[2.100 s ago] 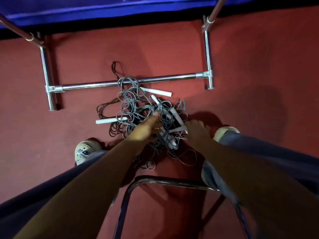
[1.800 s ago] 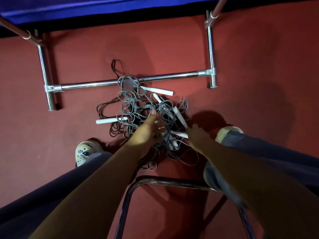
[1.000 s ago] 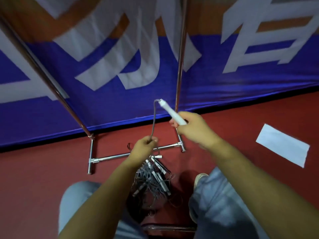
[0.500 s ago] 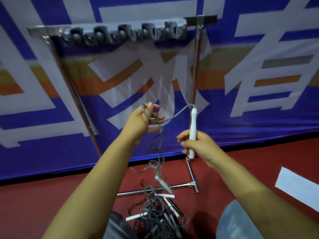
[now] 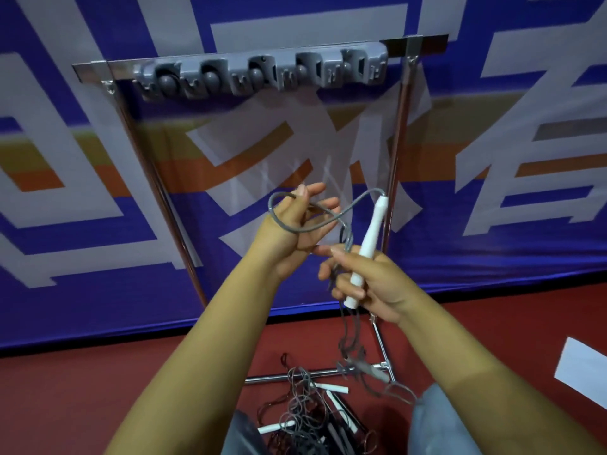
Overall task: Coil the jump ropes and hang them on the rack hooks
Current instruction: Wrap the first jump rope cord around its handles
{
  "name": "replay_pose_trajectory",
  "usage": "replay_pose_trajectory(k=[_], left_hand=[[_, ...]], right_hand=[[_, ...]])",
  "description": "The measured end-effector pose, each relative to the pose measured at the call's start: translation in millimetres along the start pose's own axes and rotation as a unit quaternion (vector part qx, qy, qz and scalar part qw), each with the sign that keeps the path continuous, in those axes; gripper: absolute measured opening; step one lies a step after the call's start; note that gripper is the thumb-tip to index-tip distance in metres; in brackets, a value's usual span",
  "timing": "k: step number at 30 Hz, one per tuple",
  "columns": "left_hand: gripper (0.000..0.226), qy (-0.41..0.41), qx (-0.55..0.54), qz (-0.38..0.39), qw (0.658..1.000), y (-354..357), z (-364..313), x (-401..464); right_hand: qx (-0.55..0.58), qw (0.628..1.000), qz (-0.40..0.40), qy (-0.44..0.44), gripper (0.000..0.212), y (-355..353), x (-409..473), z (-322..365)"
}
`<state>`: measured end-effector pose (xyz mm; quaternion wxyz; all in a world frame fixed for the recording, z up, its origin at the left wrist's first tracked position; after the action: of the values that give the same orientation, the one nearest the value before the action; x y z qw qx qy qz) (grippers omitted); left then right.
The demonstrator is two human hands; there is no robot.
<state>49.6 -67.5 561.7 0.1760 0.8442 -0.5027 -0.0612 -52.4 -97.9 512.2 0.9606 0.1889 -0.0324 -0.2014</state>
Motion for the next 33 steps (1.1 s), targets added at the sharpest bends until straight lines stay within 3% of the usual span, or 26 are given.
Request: replay_pose_trajectory(k=[5,8,10,13,15,17,20,25,29,31,33], left_hand=[[0.042,-0.046,0.040,0.043,0.997,-30.2,43.6,-10.1],[0.018,-0.033,0.125,0.155,0.980,-17.9,67.3,-19.7],[0.026,-0.024,0.169,0.156,0.973,-10.5,77.7,-23.4],[0.020,-0.014,0.256,0.099,0.962,-16.3,93.5,-16.2],[0.004,-0.036,0.293,-0.010,0.955,-40.6,106.1,-6.5],[0.015,-0.088,0.287,-0.120,0.946,-74.2,121.8,-6.0],[0.025,-0.185,0.267,-0.211,0.922,-122.4,144.7,-21.0],[0.036,-0.235,0.179,-0.351,0.889,-193.4,153.1,-40.4],[0.047,-0.241,0.029,-0.388,0.889,-190.7,141.6,-41.8],[0.058,-0.268,0.016,-0.375,0.887,-181.9,136.8,-38.2],[0.056,-0.277,-0.014,-0.357,0.892,-171.6,132.2,-31.2]], right_hand=[[-0.157,0.986,-0.032,0.051,0.020,-5.2,3.7,14.2],[-0.177,0.983,-0.015,0.052,0.019,-1.6,0.7,31.2],[-0.170,0.984,-0.003,0.048,0.022,1.0,-0.7,39.9],[-0.168,0.984,0.008,0.050,0.023,1.0,-4.5,49.1],[-0.174,0.984,-0.001,0.040,0.024,-4.8,-8.1,58.7],[-0.174,0.984,-0.025,0.028,0.022,-17.3,-13.3,69.2],[-0.204,0.976,-0.072,0.015,0.019,-41.2,-22.2,80.5],[-0.206,0.968,-0.143,0.003,0.019,-69.4,-31.0,82.9],[-0.234,0.959,-0.159,0.001,0.018,-74.5,-29.0,75.1],[-0.220,0.960,-0.172,-0.003,0.016,-76.6,-25.4,69.5],[-0.201,0.961,-0.189,-0.004,0.016,-80.9,-21.7,64.8]])
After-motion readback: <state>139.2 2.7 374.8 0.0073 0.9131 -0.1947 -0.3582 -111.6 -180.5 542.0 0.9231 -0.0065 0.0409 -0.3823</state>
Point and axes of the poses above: each hand's wrist, its own x-axis towards the middle knuckle, its own y-axis out of the palm, z = x × y, the point moved 7 cm from there along x, towards the middle knuckle
